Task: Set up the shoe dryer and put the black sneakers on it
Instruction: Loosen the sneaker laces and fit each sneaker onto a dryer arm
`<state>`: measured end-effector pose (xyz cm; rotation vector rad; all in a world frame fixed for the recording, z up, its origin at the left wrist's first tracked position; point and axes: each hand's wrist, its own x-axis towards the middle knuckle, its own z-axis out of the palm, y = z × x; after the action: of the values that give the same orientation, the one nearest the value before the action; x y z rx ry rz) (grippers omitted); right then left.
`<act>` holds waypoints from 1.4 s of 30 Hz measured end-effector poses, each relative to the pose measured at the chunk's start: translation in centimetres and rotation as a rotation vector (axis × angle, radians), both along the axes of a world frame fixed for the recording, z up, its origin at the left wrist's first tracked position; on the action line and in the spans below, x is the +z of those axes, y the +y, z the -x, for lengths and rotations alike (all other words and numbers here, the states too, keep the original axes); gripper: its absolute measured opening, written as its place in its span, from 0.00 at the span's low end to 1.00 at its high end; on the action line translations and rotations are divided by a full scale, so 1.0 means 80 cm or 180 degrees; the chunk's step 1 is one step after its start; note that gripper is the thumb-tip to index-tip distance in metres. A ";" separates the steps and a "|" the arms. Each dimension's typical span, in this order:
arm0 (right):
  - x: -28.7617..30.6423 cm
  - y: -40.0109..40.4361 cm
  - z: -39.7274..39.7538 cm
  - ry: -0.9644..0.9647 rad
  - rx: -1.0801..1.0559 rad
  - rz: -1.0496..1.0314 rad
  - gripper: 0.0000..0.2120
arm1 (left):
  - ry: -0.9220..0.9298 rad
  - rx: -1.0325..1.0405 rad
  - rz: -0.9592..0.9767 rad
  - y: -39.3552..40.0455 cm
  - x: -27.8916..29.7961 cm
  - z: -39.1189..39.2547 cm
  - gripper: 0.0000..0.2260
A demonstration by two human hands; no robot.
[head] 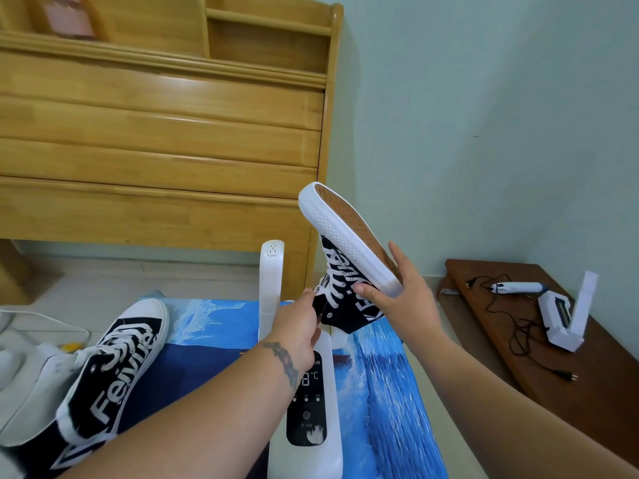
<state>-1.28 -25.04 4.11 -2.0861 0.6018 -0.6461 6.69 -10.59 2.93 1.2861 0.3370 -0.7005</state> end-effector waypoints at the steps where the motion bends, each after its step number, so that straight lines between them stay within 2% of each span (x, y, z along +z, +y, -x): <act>1: 0.002 0.003 0.002 -0.0049 -0.0026 0.0054 0.47 | 0.0019 -0.0006 0.0036 0.005 0.002 0.003 0.11; 4: 0.006 0.018 0.009 -0.0256 -0.0175 0.0272 0.47 | 0.0051 -0.0053 0.0085 0.029 0.008 0.013 0.09; 7: 0.006 0.054 0.021 -0.0824 -0.0553 0.0749 0.38 | -0.0090 -0.0304 0.0086 0.060 0.017 0.021 0.05; 9: 0.006 0.085 0.025 -0.1273 -0.0649 0.1254 0.29 | -0.0387 -0.0545 -0.0032 0.080 0.024 0.025 0.05; 12: 0.009 0.129 0.025 -0.1602 -0.0268 0.1445 0.19 | -0.1190 -0.0856 -0.0432 0.110 0.040 0.027 0.05; 17: 0.008 0.199 0.009 -0.1391 0.0738 0.1180 0.15 | -0.2680 -0.1071 -0.1076 0.178 0.069 0.009 0.06; 22: -0.003 0.264 -0.022 -0.0605 0.1486 0.0485 0.15 | -0.3361 -0.0816 -0.1861 0.257 0.071 -0.035 0.08; 26: -0.021 0.317 -0.046 0.0216 0.1527 -0.0067 0.13 | -0.3127 -0.0632 -0.2607 0.325 0.041 -0.071 0.14; 30: -0.027 0.356 -0.065 0.0645 0.1503 -0.0506 0.08 | -0.2226 -0.0617 -0.2841 0.360 0.012 -0.082 0.24; 32: -0.029 0.374 -0.071 0.0759 0.1473 -0.0605 0.08 | -0.1865 -0.0722 -0.2926 0.368 -0.001 -0.081 0.22; 35: -0.032 0.396 -0.077 0.0893 0.1471 -0.0773 0.11 | -0.1738 -0.0857 -0.2993 0.372 -0.015 -0.081 0.09; 38: -0.038 0.408 -0.079 0.1093 0.1553 -0.0930 0.12 | -0.1634 -0.0867 -0.2930 0.370 -0.023 -0.082 0.14; 42: -0.045 0.406 -0.078 0.1123 0.1460 -0.0942 0.08 | -0.1754 -0.0505 -0.2856 0.367 -0.028 -0.079 0.16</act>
<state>4.97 7.45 0.53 -1.9671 0.3592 0.0721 13.04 18.81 0.69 2.3091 0.0809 -0.2801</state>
